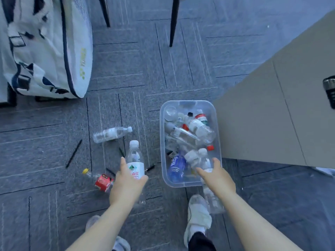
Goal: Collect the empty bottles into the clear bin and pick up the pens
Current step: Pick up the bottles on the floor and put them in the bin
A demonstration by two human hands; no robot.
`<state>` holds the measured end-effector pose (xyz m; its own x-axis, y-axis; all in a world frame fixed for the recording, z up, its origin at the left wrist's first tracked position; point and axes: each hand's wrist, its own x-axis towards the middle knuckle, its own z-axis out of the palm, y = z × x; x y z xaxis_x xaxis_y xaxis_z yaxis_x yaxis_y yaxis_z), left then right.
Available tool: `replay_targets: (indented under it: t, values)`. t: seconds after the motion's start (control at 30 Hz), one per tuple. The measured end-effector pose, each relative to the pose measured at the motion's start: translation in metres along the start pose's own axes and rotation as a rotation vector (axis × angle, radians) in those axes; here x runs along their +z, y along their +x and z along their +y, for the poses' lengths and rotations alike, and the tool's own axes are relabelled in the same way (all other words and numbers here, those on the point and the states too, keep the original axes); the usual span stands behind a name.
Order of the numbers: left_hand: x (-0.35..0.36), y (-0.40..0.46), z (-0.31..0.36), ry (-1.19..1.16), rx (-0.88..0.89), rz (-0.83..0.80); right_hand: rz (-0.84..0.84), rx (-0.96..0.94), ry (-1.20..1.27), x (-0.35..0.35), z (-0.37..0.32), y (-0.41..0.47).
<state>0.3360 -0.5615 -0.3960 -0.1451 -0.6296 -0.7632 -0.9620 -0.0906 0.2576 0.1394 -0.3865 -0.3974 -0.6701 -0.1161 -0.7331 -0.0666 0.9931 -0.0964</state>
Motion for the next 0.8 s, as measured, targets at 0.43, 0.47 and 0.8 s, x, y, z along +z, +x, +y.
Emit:
replay_targets:
  t: [0.43, 0.47, 0.8]
  values:
    - [0.072, -0.020, 0.080, -0.058, -0.043, -0.284, 0.127, -0.123, 0.008, -0.026, 0.037, 0.054]
    - [0.072, -0.023, 0.086, -0.078, -0.059, -0.299, 0.122, -0.138, 0.036, -0.029, 0.041, 0.041]
    - [0.080, 0.020, 0.131, -0.231, -0.116, -0.264, 0.075, -0.268, 0.090, -0.037, 0.021, 0.009]
